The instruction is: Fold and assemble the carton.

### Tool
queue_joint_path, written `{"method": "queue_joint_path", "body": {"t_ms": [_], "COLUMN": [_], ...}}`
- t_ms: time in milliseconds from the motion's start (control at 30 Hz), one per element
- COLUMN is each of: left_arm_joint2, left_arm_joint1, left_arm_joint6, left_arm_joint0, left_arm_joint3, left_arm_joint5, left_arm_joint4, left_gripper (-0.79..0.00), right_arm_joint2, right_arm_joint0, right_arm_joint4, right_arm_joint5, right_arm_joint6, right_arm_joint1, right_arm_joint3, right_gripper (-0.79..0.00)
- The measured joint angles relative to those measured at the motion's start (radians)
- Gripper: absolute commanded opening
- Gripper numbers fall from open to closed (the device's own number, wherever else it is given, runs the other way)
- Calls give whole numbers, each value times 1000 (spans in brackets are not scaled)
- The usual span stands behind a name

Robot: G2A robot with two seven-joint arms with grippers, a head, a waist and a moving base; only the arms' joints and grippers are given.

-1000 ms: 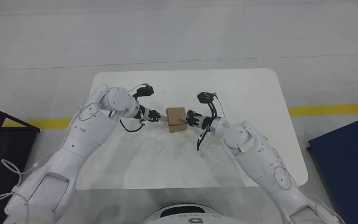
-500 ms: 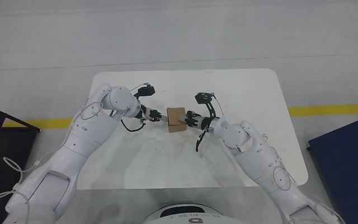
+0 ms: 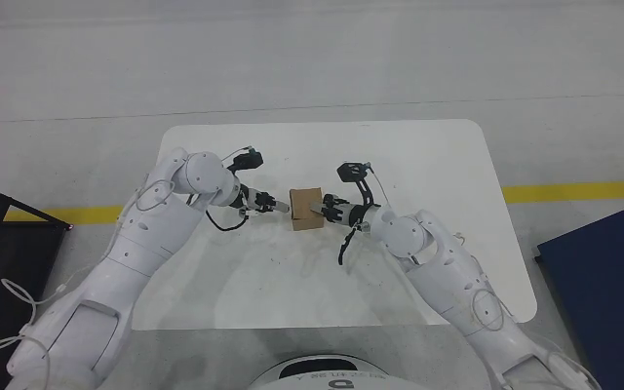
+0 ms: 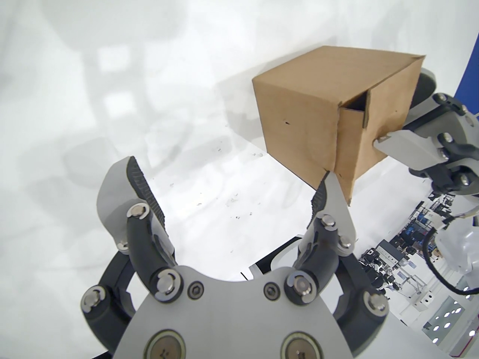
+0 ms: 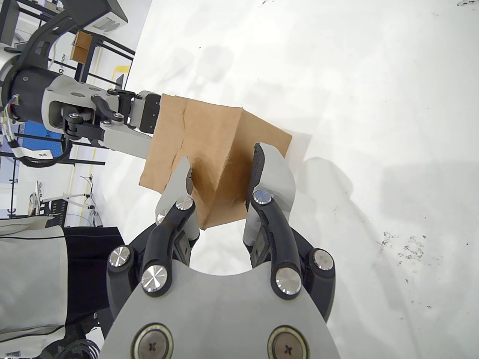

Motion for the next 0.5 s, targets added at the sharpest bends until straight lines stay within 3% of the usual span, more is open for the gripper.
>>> {"method": "queue_joint_path", "body": {"t_ms": [233, 500], "left_arm_joint2": [-49, 7], "left_arm_joint1": [15, -2], "left_arm_joint6": [25, 79], "left_arm_joint0": [32, 16], "left_arm_joint3": [-52, -65], "left_arm_joint5": [-11, 70], "left_arm_joint4": [-15, 37], "left_gripper": [0, 0], "right_arm_joint2": [3, 16], "right_arm_joint0": [-6, -24], "right_arm_joint4": [-5, -16], "right_arm_joint5": [-1, 2], "right_arm_joint6": [-2, -1], "right_arm_joint1": [1, 5], "right_arm_joint3": [-8, -30], "right_gripper": [-496, -502]}}
